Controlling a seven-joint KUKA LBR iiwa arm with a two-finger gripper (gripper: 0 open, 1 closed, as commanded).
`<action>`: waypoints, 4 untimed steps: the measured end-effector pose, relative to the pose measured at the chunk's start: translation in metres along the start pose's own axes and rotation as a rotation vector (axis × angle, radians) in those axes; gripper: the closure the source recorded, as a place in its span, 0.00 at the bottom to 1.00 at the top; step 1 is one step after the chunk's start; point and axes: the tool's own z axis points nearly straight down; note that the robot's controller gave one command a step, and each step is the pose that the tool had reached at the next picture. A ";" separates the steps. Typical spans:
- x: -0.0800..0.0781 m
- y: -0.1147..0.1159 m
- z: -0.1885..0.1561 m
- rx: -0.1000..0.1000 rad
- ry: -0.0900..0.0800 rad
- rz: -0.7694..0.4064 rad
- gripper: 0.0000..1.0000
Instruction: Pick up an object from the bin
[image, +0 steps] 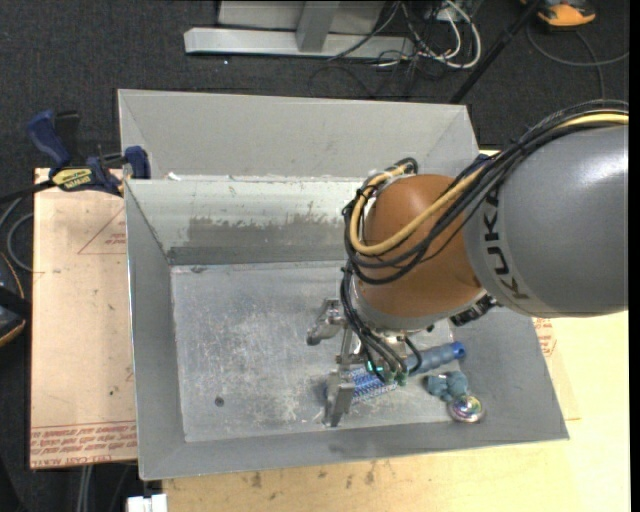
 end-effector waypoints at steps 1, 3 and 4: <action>-0.011 -0.038 0.095 0.000 -0.003 0.414 0.00; 0.001 -0.058 0.108 -0.009 -0.023 0.535 1.00; -0.006 -0.049 -0.070 -0.005 -0.016 0.535 1.00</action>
Offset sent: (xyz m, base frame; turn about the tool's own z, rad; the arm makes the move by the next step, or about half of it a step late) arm 0.0118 -0.0381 -0.0930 0.4156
